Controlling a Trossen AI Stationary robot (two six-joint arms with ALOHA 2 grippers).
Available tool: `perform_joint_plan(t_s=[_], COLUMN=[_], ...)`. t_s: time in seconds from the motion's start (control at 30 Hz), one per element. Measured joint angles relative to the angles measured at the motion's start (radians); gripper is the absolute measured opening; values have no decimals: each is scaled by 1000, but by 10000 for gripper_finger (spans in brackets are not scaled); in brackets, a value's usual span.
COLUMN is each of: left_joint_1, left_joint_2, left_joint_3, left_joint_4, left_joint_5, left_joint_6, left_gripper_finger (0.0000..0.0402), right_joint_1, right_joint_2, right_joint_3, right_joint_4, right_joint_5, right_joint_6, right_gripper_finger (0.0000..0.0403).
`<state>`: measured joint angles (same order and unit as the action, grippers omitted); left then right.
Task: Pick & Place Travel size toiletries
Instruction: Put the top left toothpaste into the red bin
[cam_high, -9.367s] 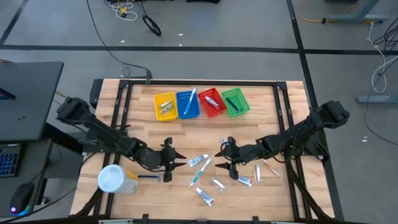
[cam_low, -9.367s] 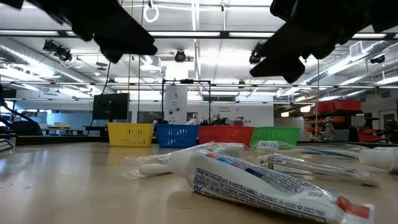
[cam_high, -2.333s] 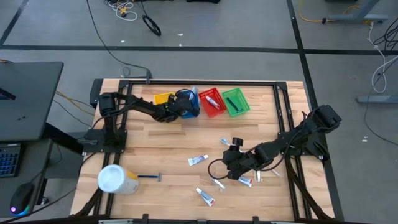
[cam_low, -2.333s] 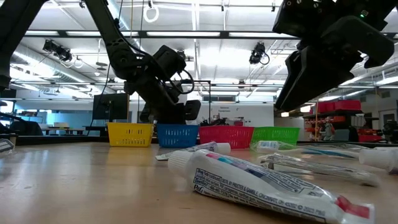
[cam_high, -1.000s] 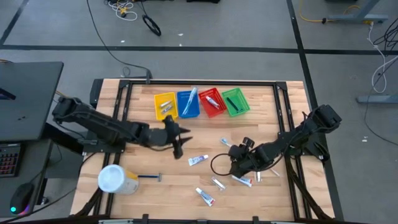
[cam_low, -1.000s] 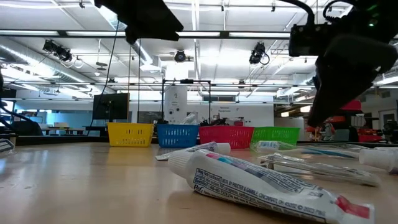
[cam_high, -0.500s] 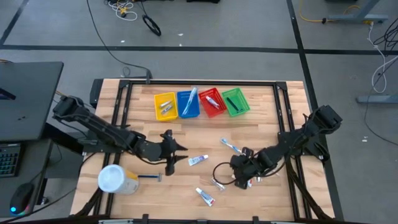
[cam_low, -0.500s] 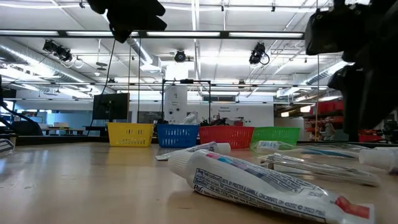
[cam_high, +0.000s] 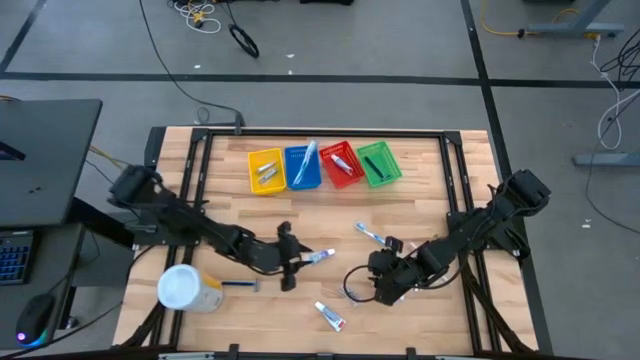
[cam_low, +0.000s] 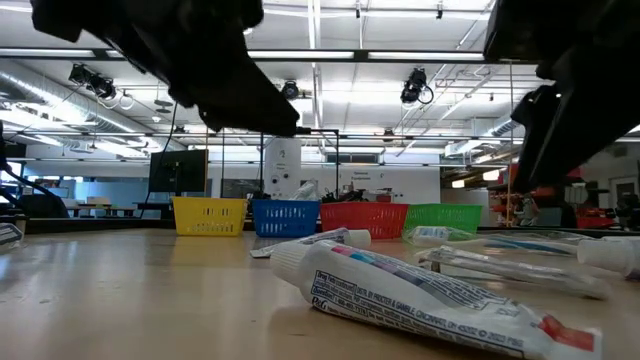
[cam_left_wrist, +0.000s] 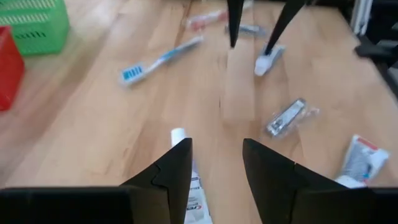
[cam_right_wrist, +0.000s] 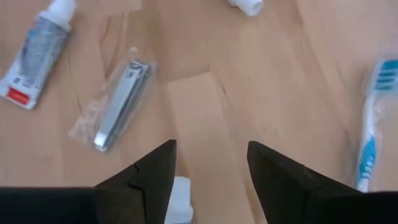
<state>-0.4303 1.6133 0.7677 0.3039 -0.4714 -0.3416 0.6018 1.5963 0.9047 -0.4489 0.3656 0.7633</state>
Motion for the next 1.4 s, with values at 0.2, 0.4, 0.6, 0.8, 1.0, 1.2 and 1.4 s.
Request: perform_joint_plan(t_s=[0.2,0.4,0.6,0.8,1.0,1.2,1.4], left_joint_1=[61,106,105,105,107,107,126], left_joint_2=[130,228,304,313,310,312,314], left_joint_3=[57,68,70,72,72,69,88], left_joint_4=[3,-4,11,13,8,42,66], left_joint_5=[36,119,114,90,89,83,84], left_joint_6=[4,-44,-73,-88,-94,-118,-127], left_gripper_finger=[190,240,251,235,183,134,120], right_joint_1=[0,-1,-1,-1,-1,-1,-1], right_joint_2=[0,0,0,0,0,0,0], right_joint_3=[0,0,0,0,0,0,0], right_joint_4=[13,31,36,44,49,47,47], right_joint_5=[0,1,0,0,0,0,0], right_joint_6=[-39,-38,-39,-39,-40,-50,-50], right_gripper_finger=[207,207,207,207,207,207,207])
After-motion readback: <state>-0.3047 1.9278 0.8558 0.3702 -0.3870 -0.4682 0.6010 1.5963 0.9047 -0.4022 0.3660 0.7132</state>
